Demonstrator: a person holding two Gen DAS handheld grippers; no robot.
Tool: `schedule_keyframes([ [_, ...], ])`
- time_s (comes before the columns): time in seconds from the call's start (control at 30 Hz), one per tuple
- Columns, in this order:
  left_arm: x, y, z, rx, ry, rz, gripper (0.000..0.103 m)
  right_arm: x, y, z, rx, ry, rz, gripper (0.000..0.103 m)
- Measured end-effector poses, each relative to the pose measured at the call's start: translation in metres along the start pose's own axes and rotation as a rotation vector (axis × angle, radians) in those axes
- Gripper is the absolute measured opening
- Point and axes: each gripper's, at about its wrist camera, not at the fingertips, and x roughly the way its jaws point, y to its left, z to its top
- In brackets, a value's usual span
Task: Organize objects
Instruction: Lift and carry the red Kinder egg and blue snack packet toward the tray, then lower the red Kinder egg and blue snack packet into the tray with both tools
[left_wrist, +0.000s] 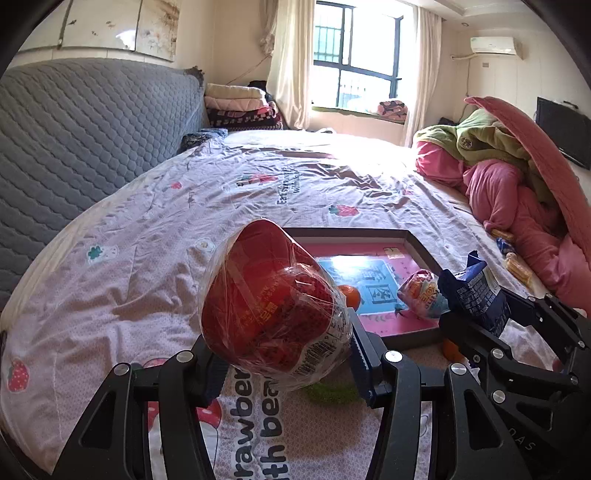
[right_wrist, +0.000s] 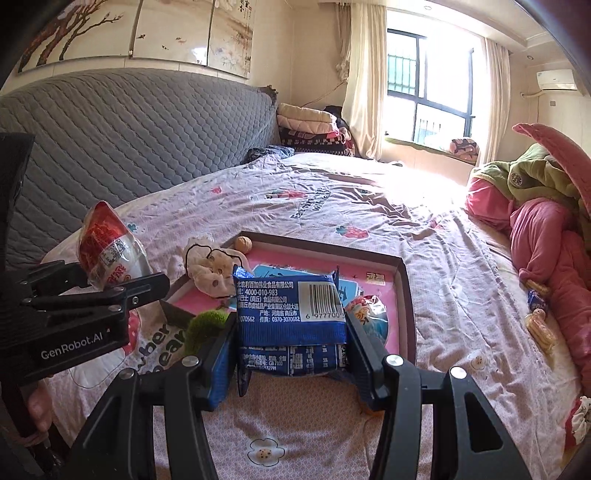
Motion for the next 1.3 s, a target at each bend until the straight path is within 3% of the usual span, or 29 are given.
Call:
schedule_keyframes([
  [0.5, 0.011, -0.002, 0.032, 0.023, -0.028, 0.005, 0.057, 0.008, -0.005, 0.026, -0.012, -0.036, -0.001, 0.054],
  [1.3, 0.074, 0.013, 0.046, 0.002, 0.021, 0.040, 0.057, 0.049, -0.016, 0.036, 0.001, -0.002, -0.003, 0.054],
])
